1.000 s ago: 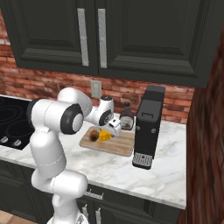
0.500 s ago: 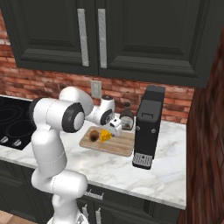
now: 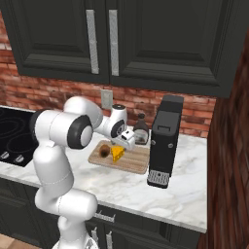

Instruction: Retrieve the reheated potato from the microwave, then place the potato, cheese, and condiment on the cutting board.

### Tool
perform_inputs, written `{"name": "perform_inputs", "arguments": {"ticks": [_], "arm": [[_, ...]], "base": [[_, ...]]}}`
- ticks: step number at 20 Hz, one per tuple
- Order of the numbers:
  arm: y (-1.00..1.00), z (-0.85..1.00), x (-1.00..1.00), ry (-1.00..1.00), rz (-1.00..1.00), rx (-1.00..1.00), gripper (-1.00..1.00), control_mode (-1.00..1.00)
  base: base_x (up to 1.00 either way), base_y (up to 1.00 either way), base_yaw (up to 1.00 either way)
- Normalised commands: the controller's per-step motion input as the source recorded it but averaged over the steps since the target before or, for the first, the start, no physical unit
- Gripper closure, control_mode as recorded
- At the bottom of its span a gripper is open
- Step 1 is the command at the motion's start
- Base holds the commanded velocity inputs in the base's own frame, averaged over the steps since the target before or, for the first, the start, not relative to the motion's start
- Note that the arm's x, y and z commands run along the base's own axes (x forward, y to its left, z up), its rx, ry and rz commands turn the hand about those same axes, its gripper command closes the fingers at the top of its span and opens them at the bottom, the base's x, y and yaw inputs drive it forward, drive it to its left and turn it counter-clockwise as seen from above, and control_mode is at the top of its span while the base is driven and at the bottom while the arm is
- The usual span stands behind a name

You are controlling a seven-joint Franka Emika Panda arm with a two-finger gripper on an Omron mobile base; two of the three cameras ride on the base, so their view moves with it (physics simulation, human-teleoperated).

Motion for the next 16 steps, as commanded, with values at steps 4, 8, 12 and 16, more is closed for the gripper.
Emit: {"name": "perform_inputs", "arguments": {"ticks": [4,8,12,16], "arm": [[-0.1,0.1,-0.07,-0.01,-0.03,0.0,-1.0,-1.0],[-0.13,0.13,-0.04,-0.06,-0.05,0.0,-1.0,-1.0],[-0.11,0.15,-0.05,-0.07,-0.05,0.0,-1.0,-1.0],[-0.1,0.14,-0.15,-0.15,-0.03,-0.01,-1.0,-1.0]], "base": [[0.0,0.0,0.0],[0.0,0.0,0.0],[0.0,0.0,0.0],[0.0,0.0,0.0]]}}
